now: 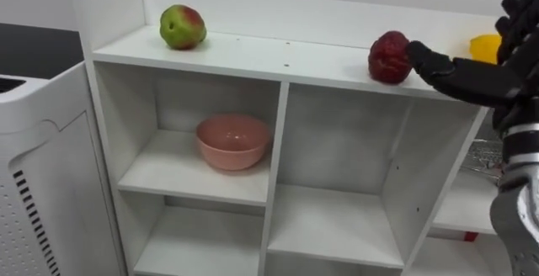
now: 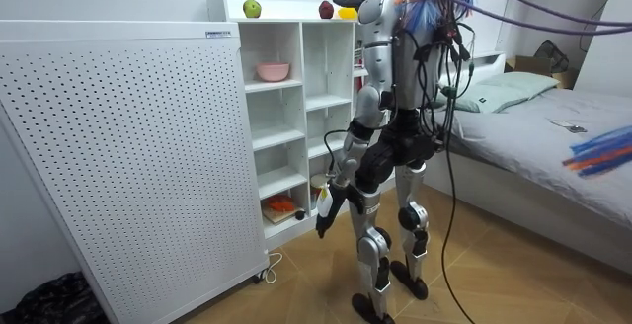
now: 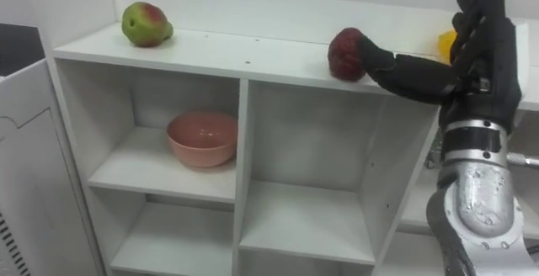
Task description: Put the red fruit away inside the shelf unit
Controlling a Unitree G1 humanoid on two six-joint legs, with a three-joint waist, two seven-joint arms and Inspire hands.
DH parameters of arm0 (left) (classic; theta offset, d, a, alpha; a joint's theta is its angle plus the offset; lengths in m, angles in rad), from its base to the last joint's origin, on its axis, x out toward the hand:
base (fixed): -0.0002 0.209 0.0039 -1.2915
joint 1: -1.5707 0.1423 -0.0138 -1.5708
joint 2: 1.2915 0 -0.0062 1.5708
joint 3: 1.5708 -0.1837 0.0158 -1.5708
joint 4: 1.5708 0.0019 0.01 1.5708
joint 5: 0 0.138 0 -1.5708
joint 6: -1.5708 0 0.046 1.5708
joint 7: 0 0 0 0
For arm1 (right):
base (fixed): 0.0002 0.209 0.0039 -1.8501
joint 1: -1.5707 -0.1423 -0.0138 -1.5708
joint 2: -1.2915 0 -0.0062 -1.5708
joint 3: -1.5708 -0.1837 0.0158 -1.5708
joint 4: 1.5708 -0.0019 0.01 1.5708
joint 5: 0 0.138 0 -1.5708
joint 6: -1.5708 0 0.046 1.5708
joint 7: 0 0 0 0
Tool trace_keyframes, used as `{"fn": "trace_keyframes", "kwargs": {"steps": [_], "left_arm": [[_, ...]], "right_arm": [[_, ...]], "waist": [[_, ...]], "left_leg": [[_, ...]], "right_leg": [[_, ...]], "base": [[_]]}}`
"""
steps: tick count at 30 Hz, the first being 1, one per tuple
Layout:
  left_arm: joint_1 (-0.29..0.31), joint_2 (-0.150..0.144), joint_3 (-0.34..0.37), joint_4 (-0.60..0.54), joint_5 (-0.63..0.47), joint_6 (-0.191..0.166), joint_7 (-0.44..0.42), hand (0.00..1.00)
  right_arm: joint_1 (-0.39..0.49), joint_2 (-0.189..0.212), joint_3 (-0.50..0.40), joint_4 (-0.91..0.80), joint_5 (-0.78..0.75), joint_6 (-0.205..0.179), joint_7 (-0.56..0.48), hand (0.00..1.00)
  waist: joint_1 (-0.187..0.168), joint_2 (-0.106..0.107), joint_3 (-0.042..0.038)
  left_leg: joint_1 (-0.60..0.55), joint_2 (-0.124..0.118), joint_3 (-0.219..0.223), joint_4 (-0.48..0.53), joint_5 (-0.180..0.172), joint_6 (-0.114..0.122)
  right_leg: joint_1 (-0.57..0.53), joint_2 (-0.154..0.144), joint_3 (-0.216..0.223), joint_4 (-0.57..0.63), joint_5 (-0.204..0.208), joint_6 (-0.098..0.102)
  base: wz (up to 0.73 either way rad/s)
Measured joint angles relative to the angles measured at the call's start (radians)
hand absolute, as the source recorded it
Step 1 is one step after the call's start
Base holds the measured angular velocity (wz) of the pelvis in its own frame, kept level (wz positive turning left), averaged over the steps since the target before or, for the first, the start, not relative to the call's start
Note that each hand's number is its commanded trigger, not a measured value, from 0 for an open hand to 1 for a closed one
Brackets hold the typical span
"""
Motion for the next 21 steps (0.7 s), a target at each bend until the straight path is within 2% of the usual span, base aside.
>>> {"fn": "trace_keyframes", "kwargs": {"steps": [4, 9, 13, 18, 19, 20, 21], "left_arm": [[-0.003, 0.001, 0.001, 0.000, 0.001, 0.001, -0.007, 0.00], [-0.011, 0.005, 0.001, -0.002, 0.002, 0.009, -0.027, 0.00], [-0.005, 0.011, 0.001, -0.012, 0.040, 0.019, -0.046, 0.00], [-0.003, 0.020, 0.000, -0.012, 0.038, 0.020, -0.048, 0.00], [-0.004, 0.023, 0.000, -0.012, 0.038, 0.021, -0.047, 0.00], [-0.006, 0.026, 0.001, -0.012, 0.038, 0.021, -0.046, 0.00], [-0.007, 0.026, 0.001, -0.012, 0.038, 0.021, -0.046, 0.00]], "right_arm": [[-0.007, -0.024, 0.045, 0.024, 0.001, 0.001, 0.056, 0.00], [-0.030, -0.024, 0.055, 0.047, -0.003, 0.021, 0.107, 0.00], [-0.032, -0.028, 0.057, 0.068, -0.004, 0.044, 0.152, 0.00], [-0.048, -0.029, 0.069, 0.096, -0.005, 0.050, 0.192, 0.00], [-0.054, -0.035, 0.081, 0.118, -0.005, 0.055, 0.194, 0.10], [-0.055, -0.037, 0.083, 0.132, -0.005, 0.062, 0.201, 0.42], [-0.055, -0.037, 0.084, 0.139, -0.006, 0.065, 0.204, 1.00]], "waist": [[0.010, -0.002, -0.0010], [0.021, -0.007, -0.0024], [0.025, -0.029, -0.0084], [0.027, -0.037, -0.0063], [0.027, -0.038, -0.0044], [0.028, -0.039, -0.0032], [0.028, -0.040, -0.0028]], "left_leg": [[0.000, 0.000, 0.001, 0.000, 0.000, 0.000], [-0.004, 0.000, -0.008, 0.000, 0.000, 0.000], [-0.006, 0.000, -0.020, 0.000, 0.000, -0.001], [-0.002, -0.001, -0.021, -0.001, 0.000, -0.001], [-0.003, -0.001, -0.022, -0.001, 0.000, -0.001], [-0.004, -0.001, -0.022, -0.001, 0.000, -0.001], [-0.006, -0.001, -0.022, 0.000, 0.000, -0.001]], "right_leg": [[0.000, 0.000, -0.002, 0.000, 0.000, -0.001], [0.000, -0.001, -0.009, 0.000, 0.000, -0.001], [0.002, -0.001, -0.019, 0.000, 0.000, 0.000], [0.009, -0.002, -0.019, 0.000, 0.000, 0.000], [0.012, -0.002, -0.018, 0.000, 0.000, 0.000], [0.012, -0.001, -0.017, -0.001, 0.000, 0.000], [0.011, -0.001, -0.017, -0.001, 0.000, 0.000]], "base": [[0.00], [0.05], [0.09], [0.01], [0.00], [0.00], [0.00]]}}
